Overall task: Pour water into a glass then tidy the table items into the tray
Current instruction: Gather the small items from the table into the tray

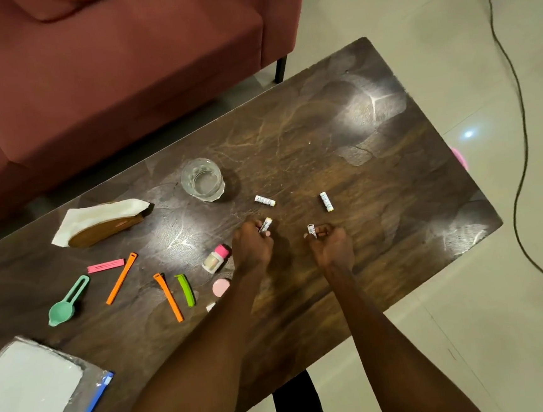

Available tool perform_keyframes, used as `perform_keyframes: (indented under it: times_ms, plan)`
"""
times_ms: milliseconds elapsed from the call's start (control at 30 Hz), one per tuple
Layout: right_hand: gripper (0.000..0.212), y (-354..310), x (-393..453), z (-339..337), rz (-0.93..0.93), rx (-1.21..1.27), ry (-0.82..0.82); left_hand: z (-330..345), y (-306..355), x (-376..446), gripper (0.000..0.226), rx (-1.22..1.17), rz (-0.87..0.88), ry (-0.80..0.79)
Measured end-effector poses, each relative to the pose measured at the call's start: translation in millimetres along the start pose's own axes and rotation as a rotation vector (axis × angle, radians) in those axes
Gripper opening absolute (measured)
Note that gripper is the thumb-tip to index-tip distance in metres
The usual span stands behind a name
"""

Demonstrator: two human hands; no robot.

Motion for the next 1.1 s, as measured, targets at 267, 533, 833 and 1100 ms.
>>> perform_keyframes:
  times_ms: [267, 533, 833, 1100]
  plan:
    - [0.032, -17, 25, 3, 0.017, 0.034, -0.033, 8, 17, 11, 0.015, 0.000, 0.028, 0.033]
    - [0.045, -20, 20, 38, 0.046, -0.046, -0.185, 9, -2, 15, 0.019, 0.039, -0.018, -0.035]
    - [0.040, -17, 21, 55, 0.039, -0.037, -0.146, 8, -13, 18, 0.017, -0.018, -0.002, -0.064]
    - [0.035, -32, 2, 47, -0.005, -0.075, -0.109, -14, -23, 8, 0.022, -0.080, -0.028, -0.025]
Point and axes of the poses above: each hand's wrist, its own x-axis towards the middle knuckle, its own z-axis out of the palm, y = z × x, the point moved 2 cm from there along x, towards the middle knuckle, and after that the axes turned 8 degrees about -z, right-handed, at the moved point
